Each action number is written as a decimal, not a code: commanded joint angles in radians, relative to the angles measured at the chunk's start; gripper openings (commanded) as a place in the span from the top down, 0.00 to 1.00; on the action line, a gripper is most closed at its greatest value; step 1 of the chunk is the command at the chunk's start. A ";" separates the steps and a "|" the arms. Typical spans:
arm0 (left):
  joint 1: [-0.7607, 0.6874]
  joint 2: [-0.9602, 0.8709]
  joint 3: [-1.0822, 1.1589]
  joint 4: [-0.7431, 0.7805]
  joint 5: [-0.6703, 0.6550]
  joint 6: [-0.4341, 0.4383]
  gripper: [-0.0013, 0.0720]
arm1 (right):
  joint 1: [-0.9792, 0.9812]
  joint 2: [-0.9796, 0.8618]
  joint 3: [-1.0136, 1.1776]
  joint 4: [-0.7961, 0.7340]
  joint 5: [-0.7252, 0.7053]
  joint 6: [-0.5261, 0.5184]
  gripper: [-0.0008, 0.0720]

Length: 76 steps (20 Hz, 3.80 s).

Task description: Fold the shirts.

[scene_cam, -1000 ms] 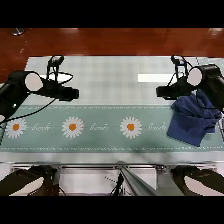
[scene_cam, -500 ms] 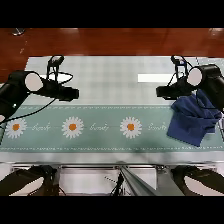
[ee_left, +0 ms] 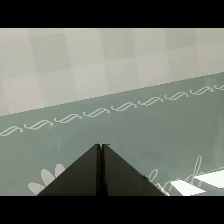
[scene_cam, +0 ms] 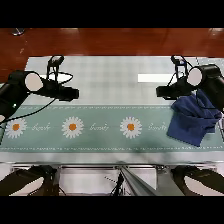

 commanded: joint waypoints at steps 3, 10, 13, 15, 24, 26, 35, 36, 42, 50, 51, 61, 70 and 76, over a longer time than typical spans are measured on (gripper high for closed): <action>0.001 0.000 0.000 0.000 0.065 0.000 0.94 | 0.001 0.000 0.000 -0.018 -0.031 -0.001 0.96; 0.003 -0.021 0.000 0.012 0.313 0.003 0.02 | -0.044 -0.003 0.004 -0.533 -0.112 0.047 0.14; 0.001 -0.023 -0.001 0.011 0.320 0.002 0.02 | -0.255 -0.004 0.003 -0.514 -0.016 0.101 0.14; 0.001 -0.023 -0.001 0.007 0.306 0.000 0.02 | -0.422 -0.004 0.003 -0.416 -0.025 0.104 0.14; 0.001 -0.044 -0.001 0.008 0.233 0.000 0.02 | -0.796 -0.141 0.003 -0.119 -0.076 -0.019 0.14; 0.001 -0.047 -0.001 0.007 0.232 0.000 0.02 | -0.793 -0.184 0.003 -0.089 -0.065 -0.040 0.14; 0.004 -0.042 0.000 0.008 0.030 0.019 0.02 | -0.793 -0.244 -0.001 0.082 0.137 -0.206 0.94; 0.010 -0.034 0.001 0.008 -0.004 0.045 0.02 | -0.793 -0.238 -0.001 0.136 0.151 -0.239 0.96; 0.126 0.165 -0.001 -0.003 -0.100 0.089 0.02 | -0.789 0.063 0.103 0.591 -0.067 -0.398 0.96; 0.065 0.461 -0.243 -0.193 0.029 0.087 0.02 | -0.421 0.260 0.717 0.664 -0.120 -0.465 0.96; 0.061 0.460 -0.265 -0.198 0.030 0.087 0.02 | -0.378 0.260 0.787 0.645 -0.129 -0.452 0.96; 0.057 0.458 -0.346 -0.203 0.089 0.087 0.02 | -0.097 0.211 0.826 0.621 0.224 -0.438 0.96; 0.057 0.457 -0.346 -0.203 0.089 0.087 0.02 | 0.363 0.155 -0.004 0.605 -0.213 -0.275 0.96; 0.057 0.451 -0.350 -0.204 0.080 0.087 0.02 | 0.443 -0.017 -0.057 0.725 -0.332 -0.246 0.10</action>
